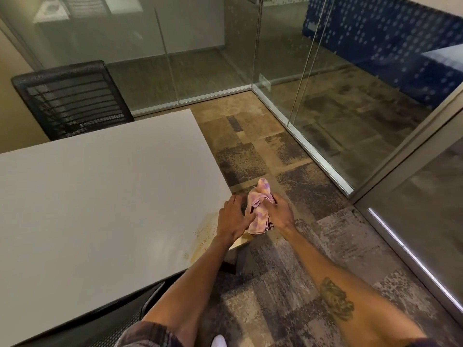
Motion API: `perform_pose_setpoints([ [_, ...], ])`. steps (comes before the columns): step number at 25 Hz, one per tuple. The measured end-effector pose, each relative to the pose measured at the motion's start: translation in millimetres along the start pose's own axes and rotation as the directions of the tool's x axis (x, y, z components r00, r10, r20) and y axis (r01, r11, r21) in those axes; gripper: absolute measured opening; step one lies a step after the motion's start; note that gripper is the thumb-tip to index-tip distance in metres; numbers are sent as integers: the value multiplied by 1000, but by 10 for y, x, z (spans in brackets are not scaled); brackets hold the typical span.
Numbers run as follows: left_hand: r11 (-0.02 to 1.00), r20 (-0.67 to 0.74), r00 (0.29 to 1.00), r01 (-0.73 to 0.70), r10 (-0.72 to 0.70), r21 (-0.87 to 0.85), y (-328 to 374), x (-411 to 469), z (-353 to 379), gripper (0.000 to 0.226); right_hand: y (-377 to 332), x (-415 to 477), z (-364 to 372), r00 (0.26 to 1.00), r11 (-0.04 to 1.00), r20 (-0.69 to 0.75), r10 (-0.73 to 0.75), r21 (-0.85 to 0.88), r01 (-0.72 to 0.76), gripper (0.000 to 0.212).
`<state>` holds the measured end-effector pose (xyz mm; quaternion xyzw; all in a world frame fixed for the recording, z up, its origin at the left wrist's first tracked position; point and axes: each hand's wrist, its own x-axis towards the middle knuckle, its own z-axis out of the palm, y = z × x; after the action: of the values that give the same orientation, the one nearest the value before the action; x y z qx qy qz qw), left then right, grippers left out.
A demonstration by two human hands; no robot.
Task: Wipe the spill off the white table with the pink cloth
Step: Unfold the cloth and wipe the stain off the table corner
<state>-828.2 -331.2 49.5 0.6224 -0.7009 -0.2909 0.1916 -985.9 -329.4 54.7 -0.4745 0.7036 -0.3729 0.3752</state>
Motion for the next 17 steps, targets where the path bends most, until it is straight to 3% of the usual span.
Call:
perform_pose_setpoints([
  [2, 1000, 43, 999, 12, -11, -23, -62, 18, -44, 57, -46, 20, 42, 999, 999, 25, -46, 11, 46, 18],
  [11, 994, -105, 994, 8, -20, -111, -177, 172, -281, 37, -208, 104, 122, 973, 997, 220, -76, 20, 73, 41],
  [15, 983, -159, 986, 19, -49, -184, -93, 235, -368, 31, -241, 67, 212, 969, 925, 173, -178, -307, 225, 43],
  [17, 949, -177, 972, 95, -153, -299, -16, 291, -401, 27, -247, 28, 316, 964, 897, 148, -220, -358, 259, 41],
])
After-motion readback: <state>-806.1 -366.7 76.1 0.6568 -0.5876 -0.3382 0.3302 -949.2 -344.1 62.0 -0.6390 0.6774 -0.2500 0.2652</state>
